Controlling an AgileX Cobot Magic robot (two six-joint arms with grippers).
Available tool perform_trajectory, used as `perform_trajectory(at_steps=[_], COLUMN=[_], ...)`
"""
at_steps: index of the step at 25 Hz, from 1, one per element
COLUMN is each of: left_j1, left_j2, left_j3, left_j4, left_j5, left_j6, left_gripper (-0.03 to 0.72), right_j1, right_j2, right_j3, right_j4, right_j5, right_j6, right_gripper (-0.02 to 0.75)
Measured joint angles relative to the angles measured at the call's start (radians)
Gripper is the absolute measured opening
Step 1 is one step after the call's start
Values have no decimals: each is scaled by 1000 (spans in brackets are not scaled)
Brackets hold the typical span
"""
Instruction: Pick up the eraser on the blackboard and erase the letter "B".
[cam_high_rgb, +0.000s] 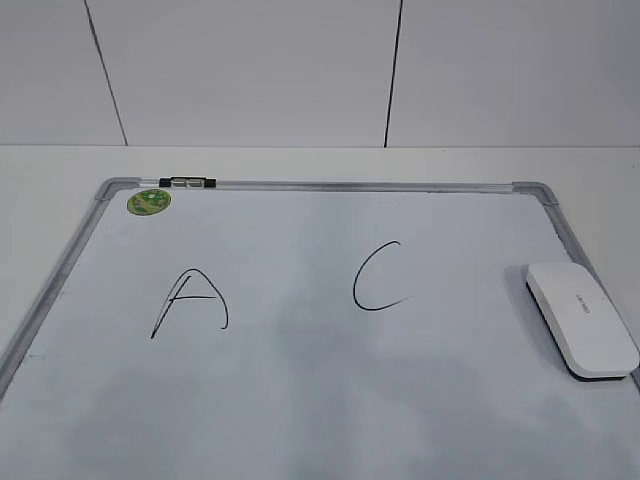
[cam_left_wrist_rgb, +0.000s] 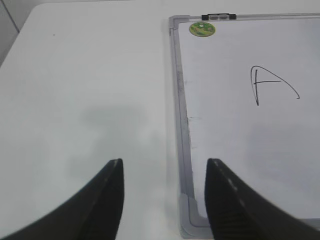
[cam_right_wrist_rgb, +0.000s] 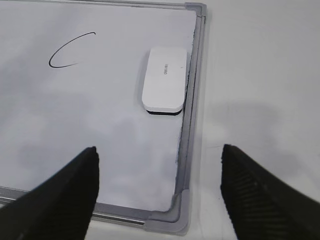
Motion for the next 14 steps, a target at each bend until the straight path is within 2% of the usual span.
perform_trajectory(at_steps=[14], left_j1=[6], left_j2=[0], left_j3=[0], left_j4=[0], left_j5=[0], left_j6=[0], left_gripper=[305], right_j1=[0], right_j2=[0], right_j3=[0], right_j4=[-7], right_j5=[1], right_j6=[0], right_gripper=[594])
